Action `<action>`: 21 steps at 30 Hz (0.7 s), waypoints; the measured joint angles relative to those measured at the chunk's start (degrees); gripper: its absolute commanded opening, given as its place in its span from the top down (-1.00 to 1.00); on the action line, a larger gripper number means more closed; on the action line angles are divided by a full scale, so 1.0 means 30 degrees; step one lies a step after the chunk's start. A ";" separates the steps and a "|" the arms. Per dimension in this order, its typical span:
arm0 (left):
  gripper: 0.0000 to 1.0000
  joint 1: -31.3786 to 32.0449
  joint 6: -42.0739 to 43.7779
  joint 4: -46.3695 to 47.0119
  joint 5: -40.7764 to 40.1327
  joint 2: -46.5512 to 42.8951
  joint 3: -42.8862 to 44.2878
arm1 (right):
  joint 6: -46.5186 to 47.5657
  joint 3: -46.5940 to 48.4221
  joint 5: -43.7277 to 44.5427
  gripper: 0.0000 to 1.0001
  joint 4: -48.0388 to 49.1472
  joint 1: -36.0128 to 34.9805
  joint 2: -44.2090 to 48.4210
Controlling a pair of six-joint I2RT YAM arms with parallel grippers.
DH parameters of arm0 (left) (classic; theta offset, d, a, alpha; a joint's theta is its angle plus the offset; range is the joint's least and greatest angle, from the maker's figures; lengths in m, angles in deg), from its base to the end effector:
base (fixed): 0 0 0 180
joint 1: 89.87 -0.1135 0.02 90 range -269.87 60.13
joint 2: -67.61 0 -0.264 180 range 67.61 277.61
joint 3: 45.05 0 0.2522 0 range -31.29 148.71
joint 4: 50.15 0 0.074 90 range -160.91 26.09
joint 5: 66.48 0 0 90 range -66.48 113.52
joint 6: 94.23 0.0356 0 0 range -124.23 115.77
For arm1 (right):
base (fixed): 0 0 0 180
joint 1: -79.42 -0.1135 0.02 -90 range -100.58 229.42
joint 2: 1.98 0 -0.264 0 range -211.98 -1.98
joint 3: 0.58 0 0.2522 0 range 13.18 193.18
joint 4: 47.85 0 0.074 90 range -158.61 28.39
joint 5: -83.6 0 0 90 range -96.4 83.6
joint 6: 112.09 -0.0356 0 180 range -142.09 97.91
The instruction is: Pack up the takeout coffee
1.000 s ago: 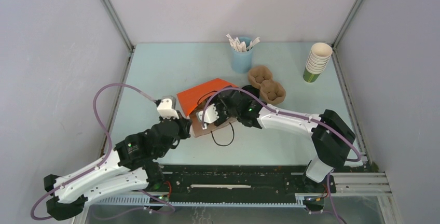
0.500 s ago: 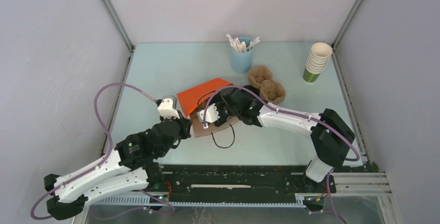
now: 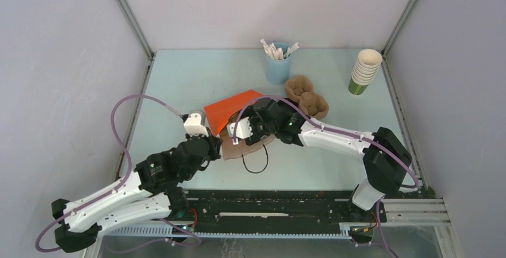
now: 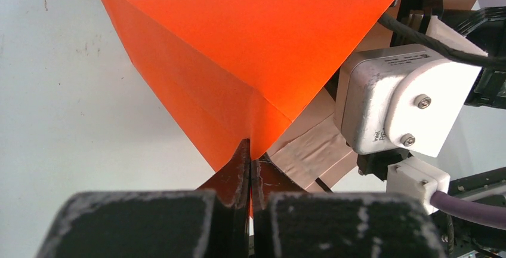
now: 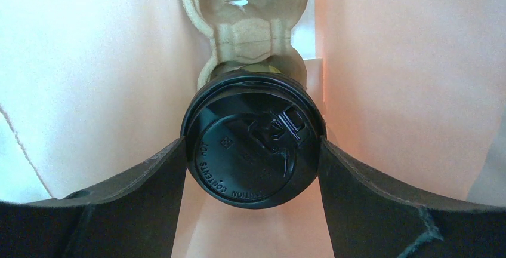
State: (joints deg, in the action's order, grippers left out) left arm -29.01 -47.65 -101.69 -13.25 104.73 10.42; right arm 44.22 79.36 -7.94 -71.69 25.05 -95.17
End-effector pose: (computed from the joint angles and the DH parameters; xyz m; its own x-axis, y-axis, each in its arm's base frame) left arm 0.0842 -0.1072 0.2961 -0.5069 -0.2216 -0.8331 0.1478 0.9298 -0.3372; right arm 0.2134 0.2993 0.2532 0.6143 -0.7143 -0.3353 -0.6532 -0.2219 -0.7240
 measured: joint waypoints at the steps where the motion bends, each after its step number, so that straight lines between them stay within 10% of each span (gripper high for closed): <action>1: 1.00 0.0000 -0.0007 0.0007 0.0000 0.0000 0.0000 | -0.0036 0.0000 -0.0022 0.01 -0.0036 0.0000 0.0022; 21: 1.00 -0.0007 0.0138 0.0284 0.0226 0.0000 0.0000 | -0.0372 0.0612 -0.0685 0.01 0.0750 0.0342 -0.1253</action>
State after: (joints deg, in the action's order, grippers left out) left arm -29.03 -47.24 -100.83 -12.58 104.73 10.42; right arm 43.10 81.19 -9.99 -69.44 26.08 -98.93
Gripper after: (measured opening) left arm 0.005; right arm 0.814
